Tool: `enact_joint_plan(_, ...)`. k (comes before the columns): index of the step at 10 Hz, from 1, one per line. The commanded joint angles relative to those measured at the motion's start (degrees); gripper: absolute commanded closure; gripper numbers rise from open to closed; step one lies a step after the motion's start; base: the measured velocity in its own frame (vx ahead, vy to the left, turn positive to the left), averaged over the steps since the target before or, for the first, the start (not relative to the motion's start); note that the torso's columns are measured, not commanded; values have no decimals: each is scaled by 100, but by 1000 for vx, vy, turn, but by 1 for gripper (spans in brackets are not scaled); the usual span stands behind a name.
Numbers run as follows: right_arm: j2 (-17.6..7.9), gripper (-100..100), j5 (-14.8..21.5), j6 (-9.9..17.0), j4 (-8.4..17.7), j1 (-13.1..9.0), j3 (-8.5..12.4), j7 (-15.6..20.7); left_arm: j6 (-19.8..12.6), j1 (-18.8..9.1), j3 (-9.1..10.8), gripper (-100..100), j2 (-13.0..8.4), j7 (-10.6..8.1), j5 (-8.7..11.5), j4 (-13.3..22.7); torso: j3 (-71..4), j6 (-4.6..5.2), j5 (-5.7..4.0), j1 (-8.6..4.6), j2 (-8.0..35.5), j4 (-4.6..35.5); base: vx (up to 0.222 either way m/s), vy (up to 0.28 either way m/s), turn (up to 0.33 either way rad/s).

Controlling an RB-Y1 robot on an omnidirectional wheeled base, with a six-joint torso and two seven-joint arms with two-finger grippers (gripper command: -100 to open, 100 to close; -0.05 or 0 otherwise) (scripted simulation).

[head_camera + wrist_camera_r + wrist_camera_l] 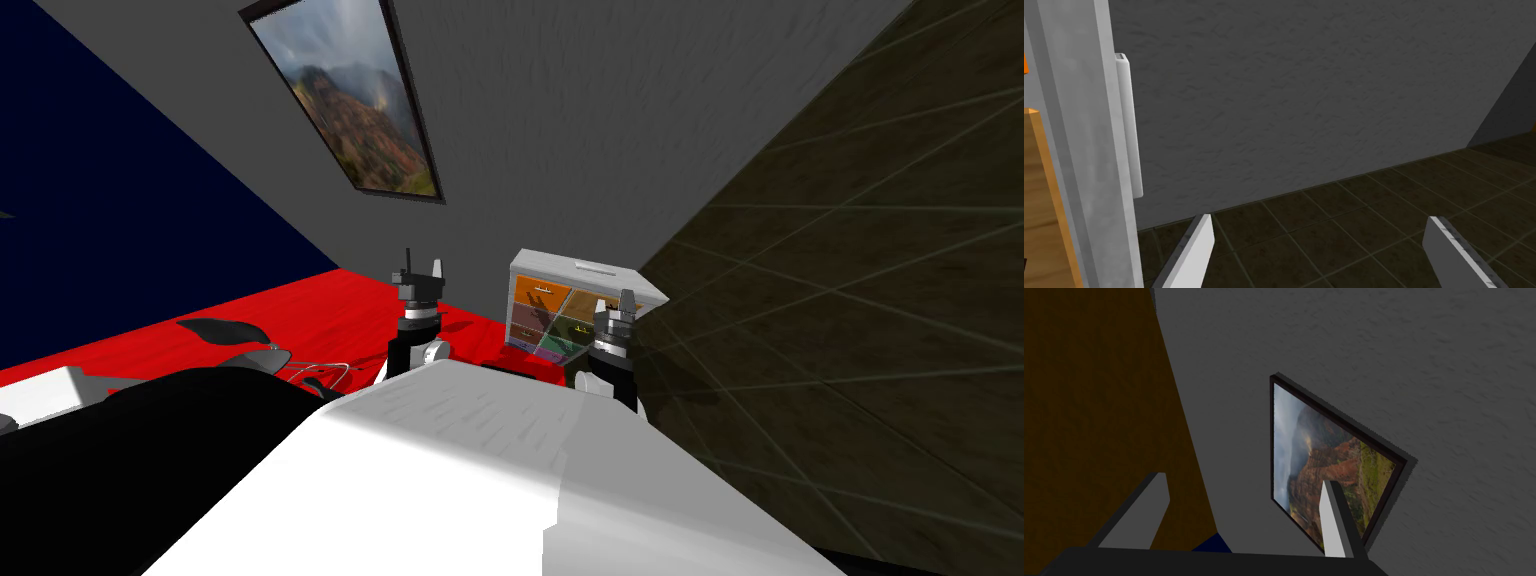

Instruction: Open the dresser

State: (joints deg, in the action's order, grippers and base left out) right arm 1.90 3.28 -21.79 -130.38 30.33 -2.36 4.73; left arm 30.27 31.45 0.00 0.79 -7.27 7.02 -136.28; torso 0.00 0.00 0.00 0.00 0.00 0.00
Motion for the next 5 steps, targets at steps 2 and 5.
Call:
enact_joint_plan(2,0,0,0,0,0,0,0,0,0,0,0,0,0,0,0,0,-1200,0,0,0,597,600,0,0,0)
enact_joint_plan(5,0,0,0,0,-1,0,0,0,0,0,0,0,0,0,0,-1,-3692,0,0,0,1845,1846,0,0,0)
